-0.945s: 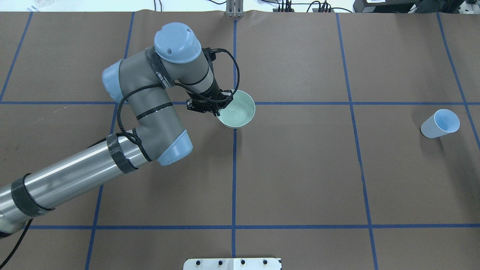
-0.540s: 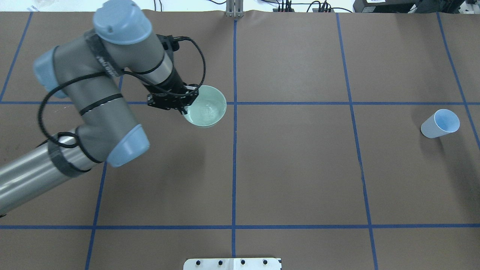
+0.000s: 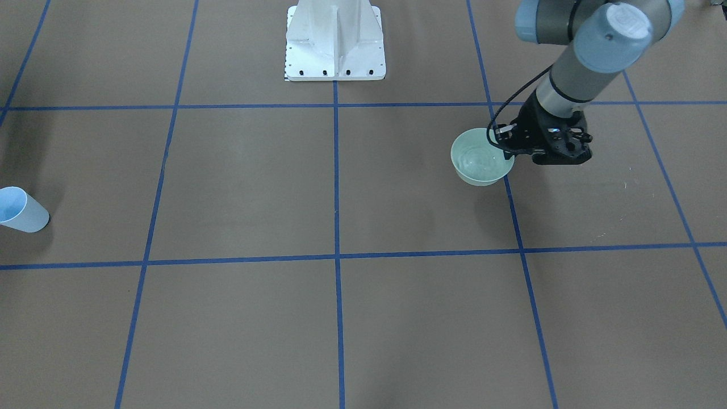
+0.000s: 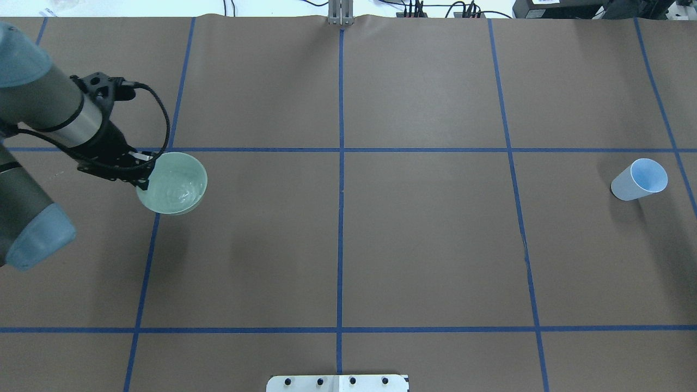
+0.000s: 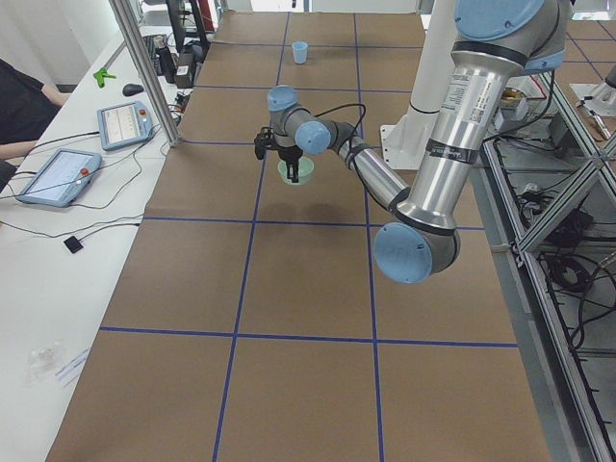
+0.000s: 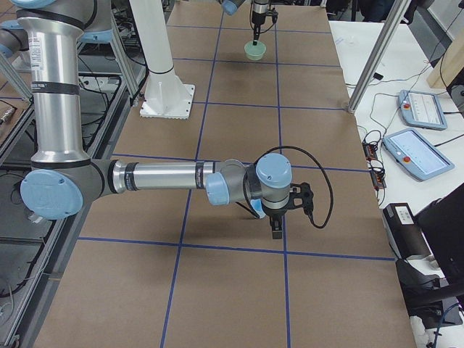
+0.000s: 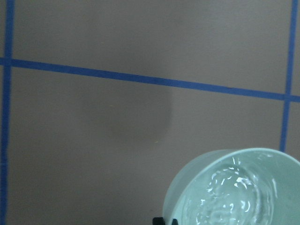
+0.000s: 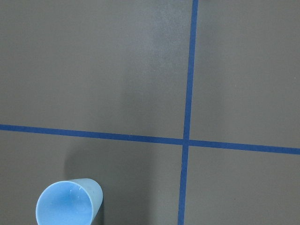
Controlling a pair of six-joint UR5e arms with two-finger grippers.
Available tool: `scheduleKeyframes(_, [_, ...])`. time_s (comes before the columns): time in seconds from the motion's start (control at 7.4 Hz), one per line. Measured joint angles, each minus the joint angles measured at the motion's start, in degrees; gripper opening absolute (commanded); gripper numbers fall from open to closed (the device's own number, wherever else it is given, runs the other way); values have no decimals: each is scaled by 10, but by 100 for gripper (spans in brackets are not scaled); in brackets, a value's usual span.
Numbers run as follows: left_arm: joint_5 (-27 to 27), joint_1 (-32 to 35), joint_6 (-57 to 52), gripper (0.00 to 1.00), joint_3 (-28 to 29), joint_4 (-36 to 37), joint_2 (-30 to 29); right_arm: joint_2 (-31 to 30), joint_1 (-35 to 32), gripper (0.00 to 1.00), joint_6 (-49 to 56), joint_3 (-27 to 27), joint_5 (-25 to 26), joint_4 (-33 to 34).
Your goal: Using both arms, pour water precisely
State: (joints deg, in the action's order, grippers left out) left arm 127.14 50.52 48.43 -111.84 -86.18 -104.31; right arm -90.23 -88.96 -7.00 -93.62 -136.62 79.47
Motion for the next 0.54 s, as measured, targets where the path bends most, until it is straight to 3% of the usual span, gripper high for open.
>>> scheduleKeyframes(0.54, [34,39,-71,0,28,-161,157,-2,0,100,-4,1,1,-11])
